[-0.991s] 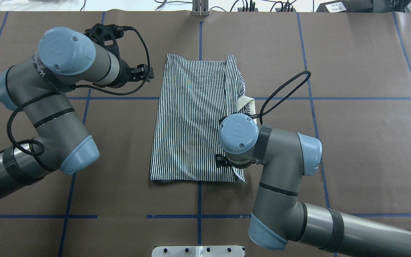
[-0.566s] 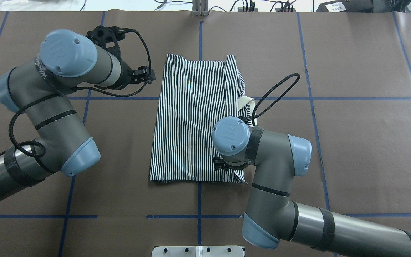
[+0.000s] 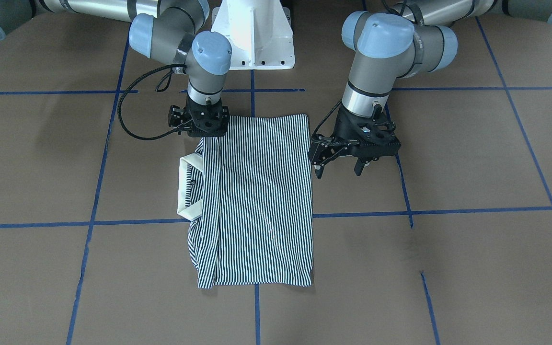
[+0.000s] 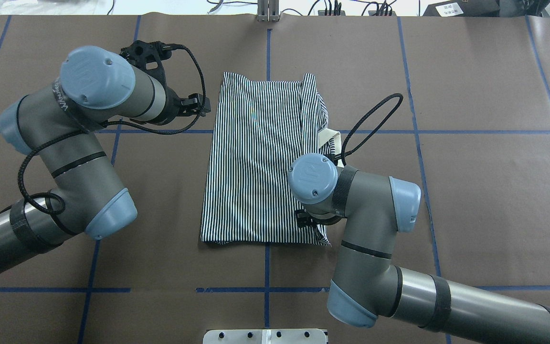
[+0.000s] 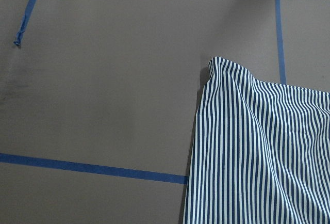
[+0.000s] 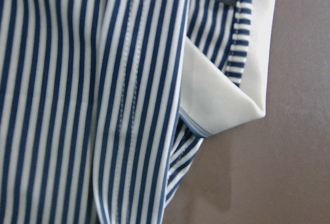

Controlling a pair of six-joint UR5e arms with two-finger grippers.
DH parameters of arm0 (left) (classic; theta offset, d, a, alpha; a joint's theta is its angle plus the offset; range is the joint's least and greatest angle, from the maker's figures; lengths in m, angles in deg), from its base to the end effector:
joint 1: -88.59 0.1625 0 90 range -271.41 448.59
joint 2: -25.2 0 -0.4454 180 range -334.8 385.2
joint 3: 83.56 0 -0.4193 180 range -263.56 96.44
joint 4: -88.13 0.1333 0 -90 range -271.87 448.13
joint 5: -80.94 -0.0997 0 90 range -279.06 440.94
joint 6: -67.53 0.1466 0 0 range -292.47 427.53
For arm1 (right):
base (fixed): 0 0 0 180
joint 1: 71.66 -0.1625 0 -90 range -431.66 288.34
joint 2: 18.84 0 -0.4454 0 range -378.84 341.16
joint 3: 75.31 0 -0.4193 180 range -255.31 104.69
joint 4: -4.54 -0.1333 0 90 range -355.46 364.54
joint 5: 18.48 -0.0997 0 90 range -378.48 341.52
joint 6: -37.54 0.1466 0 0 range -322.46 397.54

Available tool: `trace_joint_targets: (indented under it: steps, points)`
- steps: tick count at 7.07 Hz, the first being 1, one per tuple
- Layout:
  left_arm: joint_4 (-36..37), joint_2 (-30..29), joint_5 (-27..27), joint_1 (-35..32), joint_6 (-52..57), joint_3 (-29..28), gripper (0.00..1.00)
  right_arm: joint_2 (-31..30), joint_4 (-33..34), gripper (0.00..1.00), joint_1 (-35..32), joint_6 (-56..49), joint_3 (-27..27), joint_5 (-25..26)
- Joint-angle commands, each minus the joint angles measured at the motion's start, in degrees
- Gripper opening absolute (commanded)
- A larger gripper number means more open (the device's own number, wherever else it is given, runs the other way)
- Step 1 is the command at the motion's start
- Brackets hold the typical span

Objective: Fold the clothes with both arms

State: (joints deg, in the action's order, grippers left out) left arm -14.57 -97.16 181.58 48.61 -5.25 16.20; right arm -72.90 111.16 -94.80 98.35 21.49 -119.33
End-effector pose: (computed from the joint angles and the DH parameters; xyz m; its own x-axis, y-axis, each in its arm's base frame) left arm 0.4870 -0.5470 0.2590 0.5744 -0.1019 -0.8122 0.3620 0.9215 0.1404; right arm -0.6226 -0.3810 0.3239 0.8719 -0.1483 0.4668 0.1323 0.9889 0.0672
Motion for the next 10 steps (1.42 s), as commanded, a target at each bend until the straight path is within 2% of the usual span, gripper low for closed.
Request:
trace_joint_targets:
  steps: [1, 3, 5, 6, 8, 10]
  points:
    - [-0.14, -0.07, 0.00, 0.17, 0.09, -0.10, 1.00, -1.83, 4.01, 1.00, -1.98, -1.39, 2.68, 0.04]
    - [-1.89, -0.07, 0.00, 0.60, 0.00, -0.71, 1.00, -6.14, 4.12, 1.00, -2.51, -1.48, 6.72, 0.47]
    - [-2.25, 0.10, 0.00, 0.60, 0.35, -0.72, 1.00, -4.14, 3.43, 1.00, -3.30, -3.14, 6.83, 0.65]
    - [-2.25, 0.02, 0.00, 0.60, 0.44, -0.63, 1.00, -1.43, 2.55, 1.00, -4.01, -5.50, 5.35, 0.65]
    - [-2.25, 0.01, 0.00, 0.60, 0.53, -0.63, 1.00, 5.50, -2.02, 1.00, -4.10, -5.35, -4.90, 1.26]
    - [-2.25, 0.01, 0.00, 0.60, 0.53, -0.63, 1.00, 6.50, -1.94, 1.00, -3.93, -5.53, -6.70, 1.27]
